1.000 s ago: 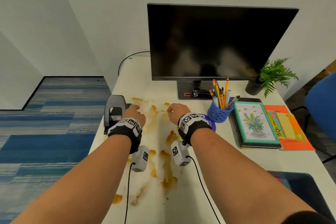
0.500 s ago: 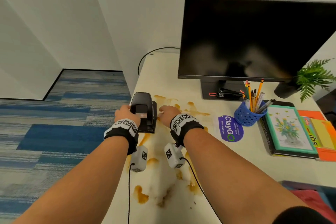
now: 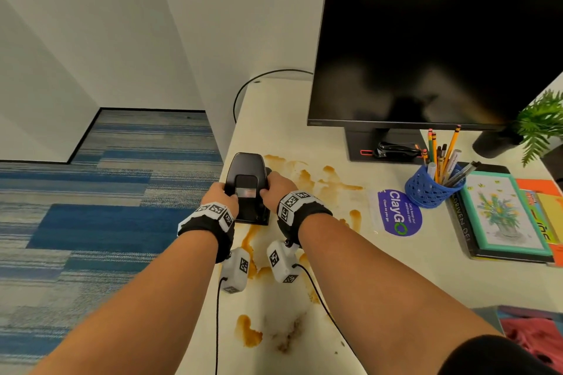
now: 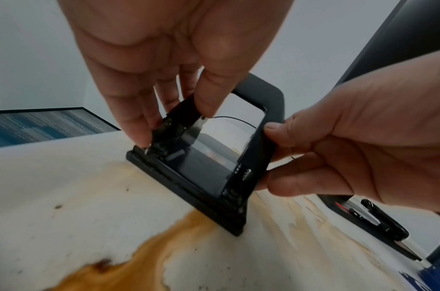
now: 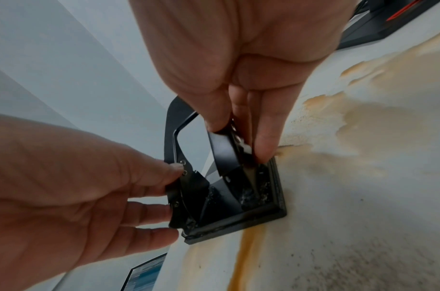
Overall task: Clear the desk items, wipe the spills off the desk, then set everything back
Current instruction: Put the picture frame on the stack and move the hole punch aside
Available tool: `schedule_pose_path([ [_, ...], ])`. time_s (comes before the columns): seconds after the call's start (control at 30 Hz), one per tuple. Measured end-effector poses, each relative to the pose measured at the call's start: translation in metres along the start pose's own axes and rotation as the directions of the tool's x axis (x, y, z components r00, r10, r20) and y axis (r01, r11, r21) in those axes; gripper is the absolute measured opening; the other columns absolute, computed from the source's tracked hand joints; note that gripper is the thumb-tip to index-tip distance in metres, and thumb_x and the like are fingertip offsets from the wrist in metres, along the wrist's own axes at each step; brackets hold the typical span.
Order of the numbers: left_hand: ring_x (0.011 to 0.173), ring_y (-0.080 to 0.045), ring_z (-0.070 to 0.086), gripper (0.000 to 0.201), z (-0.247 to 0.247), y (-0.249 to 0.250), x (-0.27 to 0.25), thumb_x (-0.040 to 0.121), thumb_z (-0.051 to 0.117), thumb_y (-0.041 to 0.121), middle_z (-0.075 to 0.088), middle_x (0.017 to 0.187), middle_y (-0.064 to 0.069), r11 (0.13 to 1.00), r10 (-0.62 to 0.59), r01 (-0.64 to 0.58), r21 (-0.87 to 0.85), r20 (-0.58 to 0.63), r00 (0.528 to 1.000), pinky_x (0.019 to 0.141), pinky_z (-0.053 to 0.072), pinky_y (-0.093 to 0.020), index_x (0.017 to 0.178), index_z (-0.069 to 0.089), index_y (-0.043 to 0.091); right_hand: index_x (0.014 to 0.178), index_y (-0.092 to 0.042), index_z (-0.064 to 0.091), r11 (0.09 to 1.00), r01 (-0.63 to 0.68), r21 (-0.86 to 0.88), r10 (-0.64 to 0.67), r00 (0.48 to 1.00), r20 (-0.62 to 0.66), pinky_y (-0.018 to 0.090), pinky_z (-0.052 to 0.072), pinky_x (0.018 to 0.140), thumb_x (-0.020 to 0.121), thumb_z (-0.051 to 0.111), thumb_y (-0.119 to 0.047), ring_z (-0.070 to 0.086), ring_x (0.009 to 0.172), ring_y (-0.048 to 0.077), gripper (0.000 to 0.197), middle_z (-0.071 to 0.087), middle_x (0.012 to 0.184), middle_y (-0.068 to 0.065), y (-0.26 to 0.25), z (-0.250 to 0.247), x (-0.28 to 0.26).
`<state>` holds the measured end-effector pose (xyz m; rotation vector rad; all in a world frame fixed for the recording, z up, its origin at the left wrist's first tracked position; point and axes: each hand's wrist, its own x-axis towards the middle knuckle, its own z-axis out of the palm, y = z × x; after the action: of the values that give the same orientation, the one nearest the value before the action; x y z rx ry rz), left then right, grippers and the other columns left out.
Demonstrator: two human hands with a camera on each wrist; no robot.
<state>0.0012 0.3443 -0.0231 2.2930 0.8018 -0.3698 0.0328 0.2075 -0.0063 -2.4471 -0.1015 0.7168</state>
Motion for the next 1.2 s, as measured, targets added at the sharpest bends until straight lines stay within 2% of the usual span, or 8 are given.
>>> schedule_pose_path([
  [0.2, 0.111, -0.032, 0.059, 0.04, 0.004, 0.005, -0.005, 0.092, 0.055, 0.023, 0.062, 0.12, -0.014, 0.999, 0.048, -0.048, 0.009, 0.001, 0.999, 0.089, 0.047, -0.036, 0.13, 0.046, 0.013, 0.122, -0.01, 0.049, 0.999, 0.012, 0.042, -0.011, 0.999, -0.036, 0.033, 0.047, 0.081, 0.093, 0.052, -0.021, 0.06, 0.103, 0.032, 0.031, 0.061, 0.115, 0.013, 0.007, -0.008, -0.008],
  [0.37, 0.104, -0.032, 0.062, 0.04, 0.008, 0.032, -0.021, 0.091, 0.057, 0.024, 0.064, 0.116, -0.014, 0.987, 0.16, -0.16, -0.013, -0.007, 0.987, 0.077, 0.045, -0.032, 0.128, 0.047, 0.015, 0.121, -0.009, 0.049, 0.997, -0.001, 0.079, 0.01, 0.994, -0.111, 0.028, 0.041, 0.076, 0.093, 0.051, -0.018, 0.058, 0.105, 0.032, 0.03, 0.06, 0.116, 0.013, 0.022, -0.039, -0.024],
  [0.5, 0.098, -0.03, 0.063, 0.043, 0.018, 0.057, -0.04, 0.086, 0.062, 0.02, 0.066, 0.111, -0.012, 0.967, 0.254, -0.254, -0.008, 0.059, 0.966, 0.075, 0.046, -0.028, 0.126, 0.048, 0.017, 0.121, -0.004, 0.05, 0.997, -0.05, 0.065, 0.06, 0.986, -0.158, 0.029, 0.04, 0.076, 0.095, 0.048, -0.02, 0.057, 0.108, 0.034, 0.031, 0.059, 0.12, 0.018, 0.043, -0.064, -0.042],
  [0.63, 0.086, -0.026, 0.06, 0.039, 0.044, 0.081, -0.067, 0.083, 0.065, 0.022, 0.067, 0.109, -0.011, 0.952, 0.297, -0.305, 0.034, 0.152, 0.943, 0.074, 0.045, -0.028, 0.12, 0.051, 0.018, 0.121, -0.002, 0.051, 0.99, -0.134, 0.033, 0.138, 0.976, -0.166, 0.034, 0.047, 0.084, 0.093, 0.049, -0.022, 0.058, 0.11, 0.036, 0.034, 0.059, 0.123, 0.019, 0.078, -0.087, -0.064],
  [0.77, 0.092, -0.026, 0.06, 0.044, 0.075, 0.106, -0.096, 0.081, 0.068, 0.03, 0.064, 0.112, -0.008, 0.936, 0.318, -0.343, 0.081, 0.227, 0.92, 0.077, 0.044, -0.028, 0.12, 0.053, 0.018, 0.119, -0.003, 0.056, 0.977, -0.213, 0.032, 0.215, 0.962, -0.17, 0.039, 0.054, 0.086, 0.092, 0.052, -0.017, 0.062, 0.106, 0.035, 0.031, 0.062, 0.119, 0.018, 0.115, -0.11, -0.089],
  [0.87, 0.085, -0.022, 0.057, 0.039, 0.101, 0.125, -0.119, 0.079, 0.069, 0.029, 0.065, 0.108, -0.007, 0.925, 0.337, -0.37, 0.087, 0.261, 0.905, 0.073, 0.044, -0.028, 0.115, 0.055, 0.019, 0.12, -0.003, 0.058, 0.967, -0.256, 0.013, 0.254, 0.95, -0.18, 0.037, 0.054, 0.087, 0.093, 0.053, -0.019, 0.063, 0.106, 0.034, 0.031, 0.063, 0.118, 0.016, 0.147, -0.128, -0.109],
  [1.07, 0.09, -0.024, 0.063, 0.039, 0.147, 0.156, -0.159, 0.077, 0.072, 0.031, 0.066, 0.103, -0.007, 0.92, 0.35, -0.386, 0.069, 0.302, 0.887, 0.078, 0.051, -0.032, 0.11, 0.054, 0.019, 0.123, -0.002, 0.054, 0.943, -0.33, -0.051, 0.317, 0.933, -0.172, 0.038, 0.051, 0.088, 0.093, 0.051, -0.016, 0.06, 0.111, 0.035, 0.033, 0.061, 0.123, 0.018, 0.198, -0.156, -0.141],
  [1.2, 0.088, -0.025, 0.065, 0.048, 0.172, 0.171, -0.178, 0.072, 0.076, 0.038, 0.067, 0.1, -0.007, 0.92, 0.354, -0.389, 0.051, 0.322, 0.878, 0.077, 0.052, -0.033, 0.11, 0.054, 0.018, 0.122, -0.002, 0.054, 0.942, -0.334, -0.04, 0.32, 0.926, -0.202, 0.034, 0.048, 0.078, 0.094, 0.049, -0.013, 0.061, 0.109, 0.033, 0.03, 0.061, 0.121, 0.017, 0.226, -0.166, -0.155],
])
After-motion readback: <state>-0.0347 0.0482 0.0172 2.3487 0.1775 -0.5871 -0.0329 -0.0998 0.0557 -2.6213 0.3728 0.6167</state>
